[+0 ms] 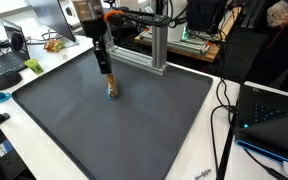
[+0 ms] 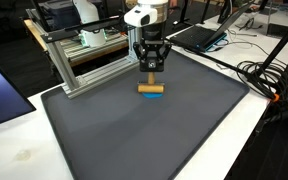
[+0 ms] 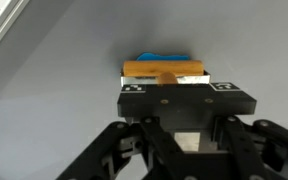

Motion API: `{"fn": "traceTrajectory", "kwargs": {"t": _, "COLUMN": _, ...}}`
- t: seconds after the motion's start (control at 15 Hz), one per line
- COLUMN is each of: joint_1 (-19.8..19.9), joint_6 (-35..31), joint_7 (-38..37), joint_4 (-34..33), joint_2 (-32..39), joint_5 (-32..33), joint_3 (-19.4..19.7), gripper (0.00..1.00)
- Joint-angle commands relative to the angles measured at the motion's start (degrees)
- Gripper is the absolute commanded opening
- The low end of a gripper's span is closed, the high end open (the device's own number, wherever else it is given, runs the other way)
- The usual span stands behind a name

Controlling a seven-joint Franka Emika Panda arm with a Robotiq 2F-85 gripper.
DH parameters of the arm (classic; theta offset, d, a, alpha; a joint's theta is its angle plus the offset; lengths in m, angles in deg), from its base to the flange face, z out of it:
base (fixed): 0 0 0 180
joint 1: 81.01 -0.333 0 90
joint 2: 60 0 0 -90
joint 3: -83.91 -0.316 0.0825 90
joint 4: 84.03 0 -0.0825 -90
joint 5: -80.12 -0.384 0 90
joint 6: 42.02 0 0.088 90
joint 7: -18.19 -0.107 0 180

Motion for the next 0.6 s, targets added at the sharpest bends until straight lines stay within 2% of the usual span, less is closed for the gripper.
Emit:
{"fn": "traceTrajectory", "kwargs": {"t": 0.0, "joint_1": -0.93, "joint_6": -1.64, "joint_7": -2.29, "joint_4": -0.15, "joint_2": 0.92, "joint_5": 0.54, "joint_3": 0.3, "gripper": 0.22}}
{"fn": "traceTrajectory", "kwargs": {"t": 0.53, "joint_1": -0.97, "joint_6": -1.31, "joint_7": -0.86, "joint_4": -1.72, "joint_2": 3.49, "joint_5": 0.21, "joint_3": -0.5, "gripper": 0.22}}
